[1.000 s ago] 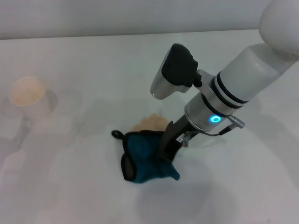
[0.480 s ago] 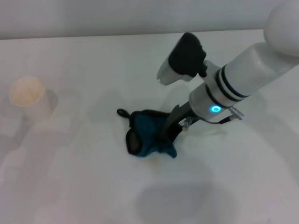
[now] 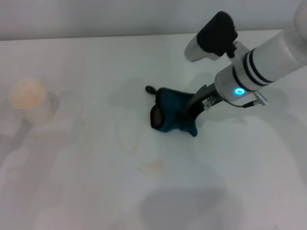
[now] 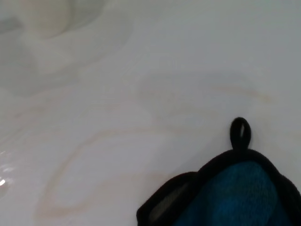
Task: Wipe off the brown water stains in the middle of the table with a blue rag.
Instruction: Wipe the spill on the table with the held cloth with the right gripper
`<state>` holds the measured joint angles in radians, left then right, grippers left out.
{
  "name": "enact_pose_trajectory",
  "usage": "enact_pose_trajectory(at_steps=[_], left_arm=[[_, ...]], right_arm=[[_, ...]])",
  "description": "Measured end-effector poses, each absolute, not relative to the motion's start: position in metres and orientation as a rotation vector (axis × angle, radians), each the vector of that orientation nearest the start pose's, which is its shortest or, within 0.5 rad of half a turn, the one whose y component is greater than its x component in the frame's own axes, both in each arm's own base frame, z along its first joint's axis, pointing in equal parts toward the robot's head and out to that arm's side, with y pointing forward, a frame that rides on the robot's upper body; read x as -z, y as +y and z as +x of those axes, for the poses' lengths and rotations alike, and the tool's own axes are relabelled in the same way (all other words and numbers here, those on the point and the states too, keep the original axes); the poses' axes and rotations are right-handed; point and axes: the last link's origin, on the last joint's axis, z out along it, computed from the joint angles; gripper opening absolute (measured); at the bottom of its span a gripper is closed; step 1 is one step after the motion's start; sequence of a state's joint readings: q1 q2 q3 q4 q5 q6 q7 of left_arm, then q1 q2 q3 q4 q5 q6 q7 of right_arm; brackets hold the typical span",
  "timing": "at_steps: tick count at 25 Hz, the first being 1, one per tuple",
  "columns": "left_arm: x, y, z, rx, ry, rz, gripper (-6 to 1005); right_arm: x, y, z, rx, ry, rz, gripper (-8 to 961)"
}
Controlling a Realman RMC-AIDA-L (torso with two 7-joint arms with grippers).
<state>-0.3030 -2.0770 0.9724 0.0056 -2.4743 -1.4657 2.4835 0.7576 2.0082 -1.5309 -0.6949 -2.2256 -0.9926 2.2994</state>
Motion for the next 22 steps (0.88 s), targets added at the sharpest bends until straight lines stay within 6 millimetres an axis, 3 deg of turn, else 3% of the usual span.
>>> enact_pose_trajectory(at_steps=[6, 15, 22], left_arm=[[0.001, 0.264, -0.353, 1.035, -0.785, -1.615, 893], [0.002, 0.269, -0.351, 1.031, -0.789, -1.621, 893], [0.003, 0.27, -0.35, 1.033, -0.788, -1.622, 893]], right_arm=[[0.073, 0.398, 0.221, 0.275, 0.882, -2.628, 78], [0.111, 0.378, 0.179, 0.273, 0.736, -2.81, 78], [0.123, 0.354, 0.163, 0.387, 0.559, -2.97, 79]])
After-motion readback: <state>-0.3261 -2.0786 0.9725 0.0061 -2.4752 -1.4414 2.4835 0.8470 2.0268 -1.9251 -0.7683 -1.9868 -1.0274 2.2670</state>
